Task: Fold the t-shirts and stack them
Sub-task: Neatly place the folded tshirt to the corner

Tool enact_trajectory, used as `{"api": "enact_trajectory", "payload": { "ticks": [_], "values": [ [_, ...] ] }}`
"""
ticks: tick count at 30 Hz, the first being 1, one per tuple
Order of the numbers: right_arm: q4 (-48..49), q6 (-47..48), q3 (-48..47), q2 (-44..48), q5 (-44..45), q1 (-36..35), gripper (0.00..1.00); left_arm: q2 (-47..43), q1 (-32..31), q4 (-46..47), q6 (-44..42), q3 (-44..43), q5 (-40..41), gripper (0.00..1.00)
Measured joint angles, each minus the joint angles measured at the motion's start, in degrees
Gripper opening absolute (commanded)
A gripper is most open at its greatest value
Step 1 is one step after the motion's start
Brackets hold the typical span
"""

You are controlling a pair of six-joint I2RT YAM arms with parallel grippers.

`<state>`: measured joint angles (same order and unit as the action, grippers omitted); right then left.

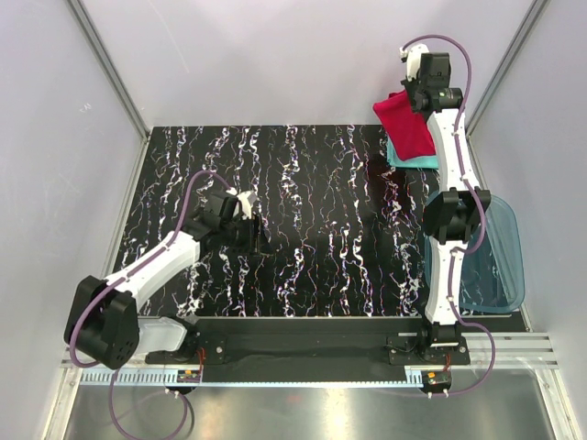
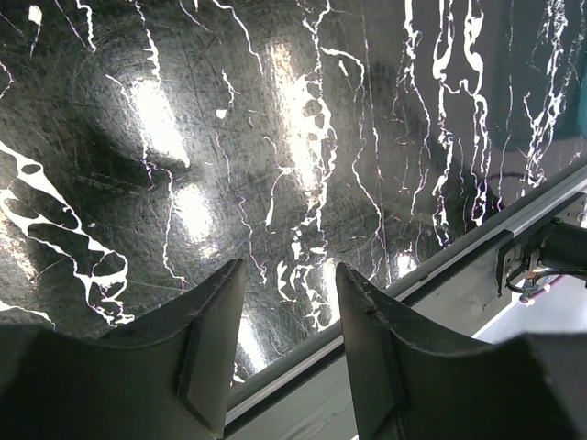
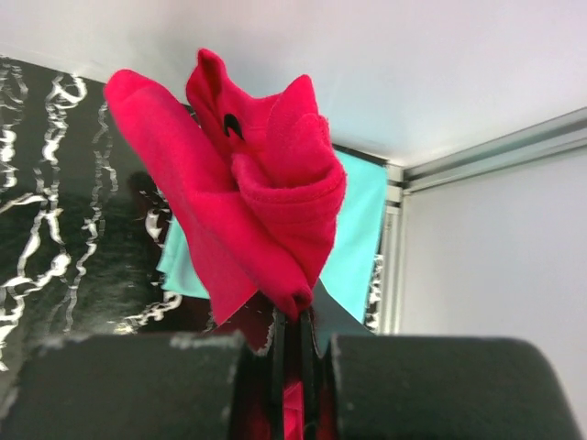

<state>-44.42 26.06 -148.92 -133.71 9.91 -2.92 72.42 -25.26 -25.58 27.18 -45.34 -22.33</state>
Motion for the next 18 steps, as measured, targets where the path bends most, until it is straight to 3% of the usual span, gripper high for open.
{"api": "enact_trajectory", "payload": {
  "ticks": [18],
  "values": [
    [-1.4, -11.8, 1.9, 3.8, -7.0, -1.0, 0.00, 2.0, 1.8, 1.3, -0.2, -0.3, -1.9, 0.49]
  ]
}}
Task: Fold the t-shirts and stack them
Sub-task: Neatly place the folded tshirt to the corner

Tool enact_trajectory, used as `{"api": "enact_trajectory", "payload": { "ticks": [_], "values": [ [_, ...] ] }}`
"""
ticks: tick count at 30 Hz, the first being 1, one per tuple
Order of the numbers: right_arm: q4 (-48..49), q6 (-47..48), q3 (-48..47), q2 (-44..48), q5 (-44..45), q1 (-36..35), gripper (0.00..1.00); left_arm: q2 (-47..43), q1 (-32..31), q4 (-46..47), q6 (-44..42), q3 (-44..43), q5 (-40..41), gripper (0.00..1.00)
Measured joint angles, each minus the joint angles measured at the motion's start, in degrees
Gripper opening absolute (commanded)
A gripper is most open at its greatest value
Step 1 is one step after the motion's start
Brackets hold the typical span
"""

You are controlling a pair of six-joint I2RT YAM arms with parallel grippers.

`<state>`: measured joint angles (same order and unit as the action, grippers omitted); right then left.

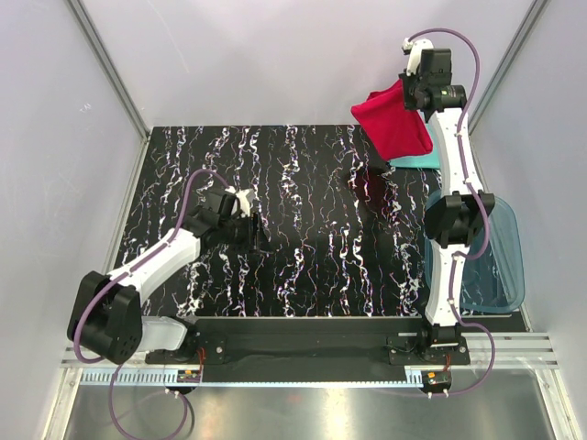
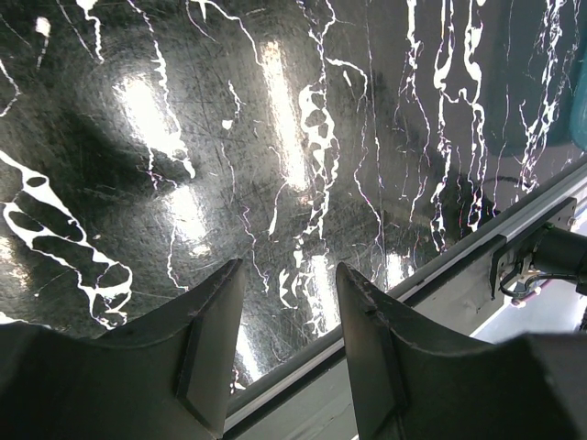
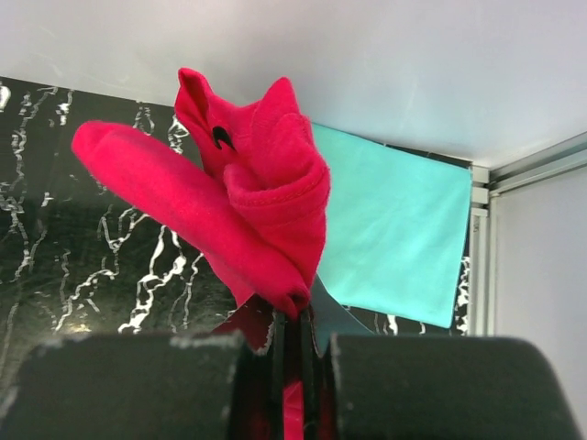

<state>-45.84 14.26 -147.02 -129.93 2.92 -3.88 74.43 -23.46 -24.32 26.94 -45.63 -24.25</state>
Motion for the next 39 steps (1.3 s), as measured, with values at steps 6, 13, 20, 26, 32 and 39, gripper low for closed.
{"api": "enact_trajectory", "payload": {
  "ticks": [6, 13, 20, 26, 32, 39],
  "values": [
    [-0.6, -1.3, -0.2, 0.0, -0.7, 0.0, 0.00, 0.6, 1.0, 0.0, -0.2, -0.1, -0.3, 0.49],
    [-0.3, -2.4, 0.5, 0.0, -1.3, 0.7, 0.00, 2.4, 1.5, 0.0, -0.5, -0.7, -1.1, 0.49],
    [-0.3, -4.0, 0.7, -0.9, -4.3, 2.2, 0.00, 4.5, 1.5, 0.0, -0.5, -1.0, -1.5, 0.49],
    [-0.3, -4.9, 1.1, -1.0, -8.2, 1.7, 0.00, 5.7, 1.6, 0.2, -0.4, -2.0, -2.0, 0.49],
    [-0.3, -7.0, 3.9, -0.6, -11.4, 1.0, 0.00, 5.7, 1.6, 0.9, -0.3, -2.4, -2.2, 0.49],
    [-0.7, -7.1, 4.4, -0.6, -11.6, 0.9, 0.00, 5.8, 1.7, 0.9, 0.1, -2.5, -2.2, 0.49]
  ]
}}
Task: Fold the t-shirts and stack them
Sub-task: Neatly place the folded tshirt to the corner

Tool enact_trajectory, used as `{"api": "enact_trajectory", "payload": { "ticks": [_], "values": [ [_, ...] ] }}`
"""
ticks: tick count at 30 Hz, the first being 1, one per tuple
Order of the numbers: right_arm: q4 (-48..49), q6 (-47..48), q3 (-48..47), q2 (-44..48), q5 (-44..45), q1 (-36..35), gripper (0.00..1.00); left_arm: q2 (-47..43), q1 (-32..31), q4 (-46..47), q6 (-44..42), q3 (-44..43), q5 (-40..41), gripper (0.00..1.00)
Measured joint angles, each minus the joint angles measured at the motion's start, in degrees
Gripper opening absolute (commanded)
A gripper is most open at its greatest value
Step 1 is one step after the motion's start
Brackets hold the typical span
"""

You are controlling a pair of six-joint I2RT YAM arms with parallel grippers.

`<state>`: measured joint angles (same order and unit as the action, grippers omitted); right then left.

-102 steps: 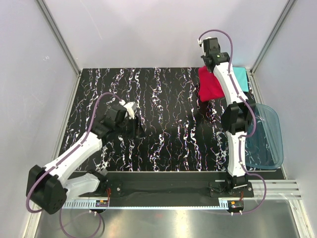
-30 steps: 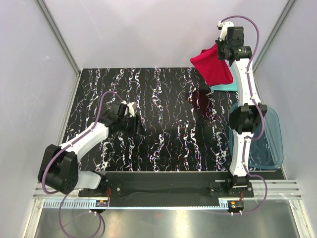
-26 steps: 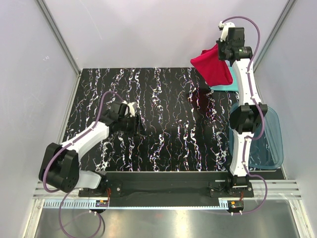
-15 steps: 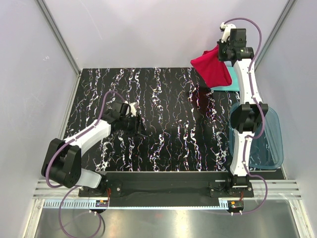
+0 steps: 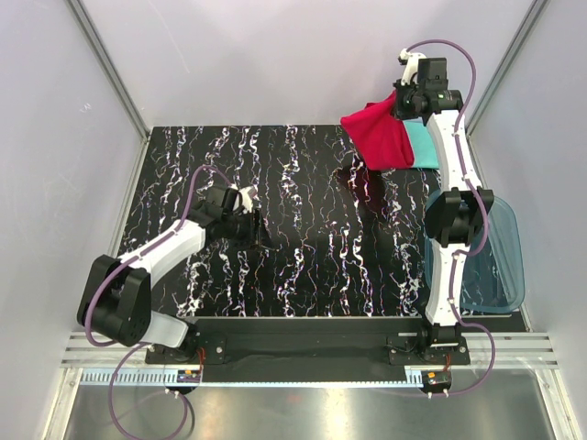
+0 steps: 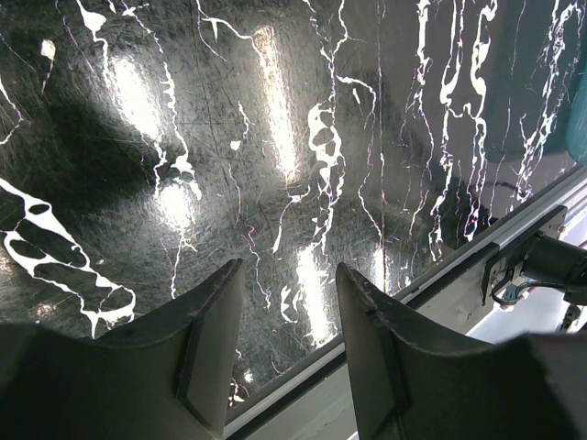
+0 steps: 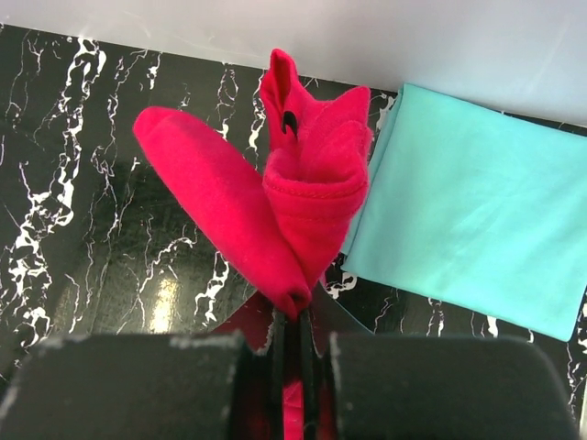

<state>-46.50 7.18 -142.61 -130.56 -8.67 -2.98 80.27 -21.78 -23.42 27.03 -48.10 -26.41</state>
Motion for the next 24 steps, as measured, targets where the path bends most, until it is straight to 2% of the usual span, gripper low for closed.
{"api": "enact_trajectory", "payload": {
  "ticks": [12, 24],
  "values": [
    [0.1, 3.0, -1.9, -1.5, 0.1, 3.8, 0.00, 2.8, 0.0, 0.8, 0.7, -0.3, -0.2, 0.49],
    [5.3, 6.5, -4.8, -11.1, 0.0, 9.5, 0.00, 5.2, 0.0, 1.1, 1.1, -0.7, -0.4, 0.49]
  ]
}}
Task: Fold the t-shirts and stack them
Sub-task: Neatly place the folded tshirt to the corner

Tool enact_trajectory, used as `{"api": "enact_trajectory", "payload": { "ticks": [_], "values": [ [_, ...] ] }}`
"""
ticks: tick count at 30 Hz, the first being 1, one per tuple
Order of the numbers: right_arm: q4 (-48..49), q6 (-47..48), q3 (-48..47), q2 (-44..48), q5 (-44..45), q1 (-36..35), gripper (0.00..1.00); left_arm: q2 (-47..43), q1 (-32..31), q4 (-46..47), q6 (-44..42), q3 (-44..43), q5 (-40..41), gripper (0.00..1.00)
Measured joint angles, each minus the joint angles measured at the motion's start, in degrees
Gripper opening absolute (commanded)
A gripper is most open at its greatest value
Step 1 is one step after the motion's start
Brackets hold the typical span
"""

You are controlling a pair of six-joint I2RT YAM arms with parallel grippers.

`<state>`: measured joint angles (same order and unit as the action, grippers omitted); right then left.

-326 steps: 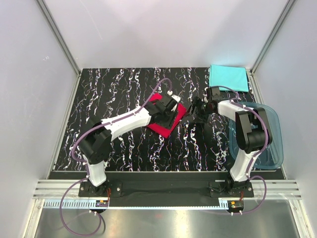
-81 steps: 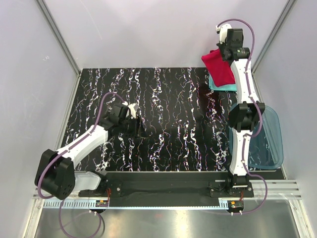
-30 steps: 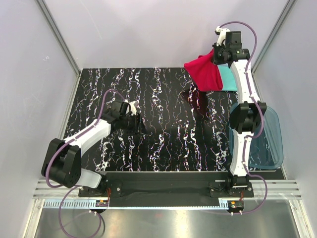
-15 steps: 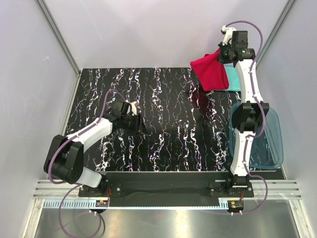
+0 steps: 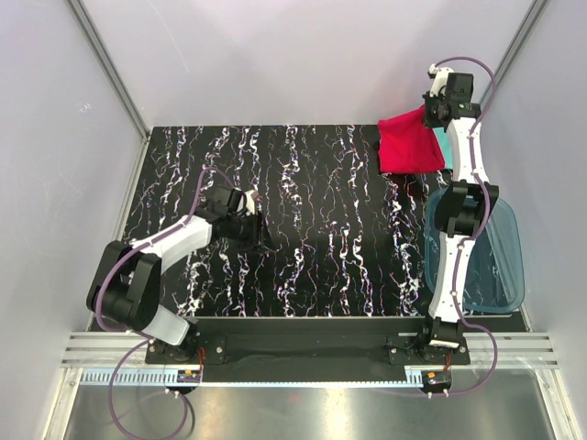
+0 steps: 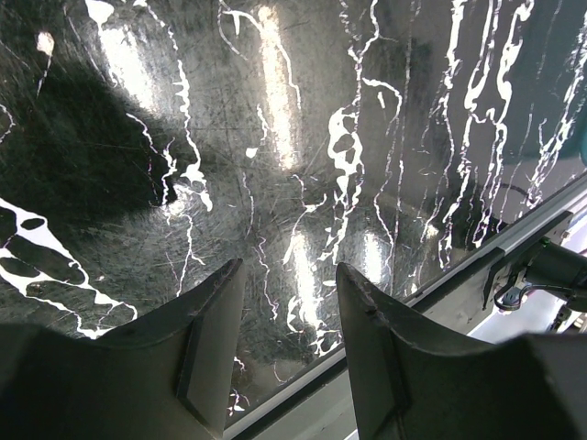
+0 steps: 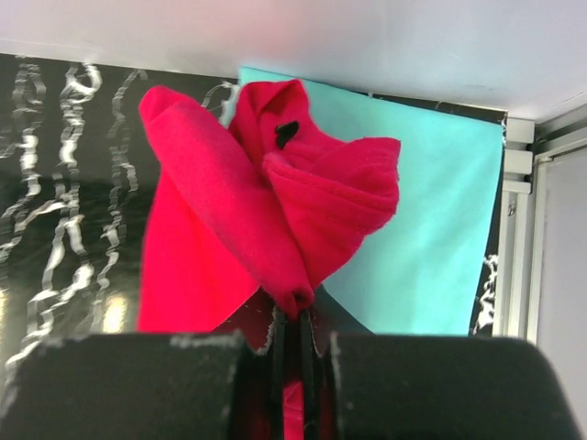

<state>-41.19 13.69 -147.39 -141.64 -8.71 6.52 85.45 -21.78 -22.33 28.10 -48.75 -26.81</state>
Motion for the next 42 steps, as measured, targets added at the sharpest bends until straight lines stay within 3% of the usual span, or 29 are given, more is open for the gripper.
{"api": "enact_trajectory", "payload": {
  "ticks": [19, 42],
  "values": [
    [15.3, 4.3, -2.2, -9.0, -1.0, 5.5, 0.00, 6.7, 0.0, 0.2, 0.0, -1.6, -0.1, 0.49],
    [32.2, 2.5, -2.8, -18.1, 0.7, 8.0, 0.00, 14.4, 0.0, -0.7, -2.5, -7.1, -1.6, 0.49]
  ]
}}
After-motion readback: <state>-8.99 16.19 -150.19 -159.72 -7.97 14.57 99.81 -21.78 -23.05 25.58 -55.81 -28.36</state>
